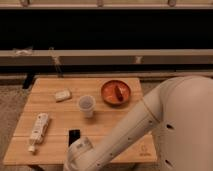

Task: Push the eraser across the table

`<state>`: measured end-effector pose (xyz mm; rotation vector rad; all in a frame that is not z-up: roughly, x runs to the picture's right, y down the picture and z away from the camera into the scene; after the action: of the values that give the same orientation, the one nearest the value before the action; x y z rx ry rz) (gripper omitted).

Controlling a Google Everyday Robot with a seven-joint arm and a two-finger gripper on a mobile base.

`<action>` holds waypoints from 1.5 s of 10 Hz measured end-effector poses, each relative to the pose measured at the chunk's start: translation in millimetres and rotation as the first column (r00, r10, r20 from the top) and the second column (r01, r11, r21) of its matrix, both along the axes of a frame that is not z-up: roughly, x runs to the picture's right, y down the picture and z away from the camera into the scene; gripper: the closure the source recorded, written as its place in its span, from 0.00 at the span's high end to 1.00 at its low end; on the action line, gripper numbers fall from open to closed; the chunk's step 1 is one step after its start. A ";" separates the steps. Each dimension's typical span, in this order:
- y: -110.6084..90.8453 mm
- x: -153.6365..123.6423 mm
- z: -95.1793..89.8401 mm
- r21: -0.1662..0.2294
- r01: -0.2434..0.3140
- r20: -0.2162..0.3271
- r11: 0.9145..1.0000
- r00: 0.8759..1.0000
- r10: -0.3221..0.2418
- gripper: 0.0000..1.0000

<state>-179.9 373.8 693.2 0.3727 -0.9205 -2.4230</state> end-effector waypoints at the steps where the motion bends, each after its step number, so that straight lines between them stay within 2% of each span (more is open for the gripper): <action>1: -3.2 1.9 1.1 0.003 -0.004 -0.002 1.000 1.000 0.004 0.60; 5: -26.5 5.1 10.2 0.022 -0.006 -0.011 1.000 1.000 0.006 0.60; 7: -45.2 -4.1 23.1 0.036 -0.002 -0.002 0.999 1.000 0.002 0.60; 12: -78.0 -27.8 49.1 0.064 0.016 0.020 0.998 1.000 -0.017 0.60; 15: -96.2 -22.3 68.1 0.080 0.020 0.003 0.997 1.000 -0.021 0.60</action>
<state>-202.2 277.6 761.3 0.3992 -0.8346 -2.4842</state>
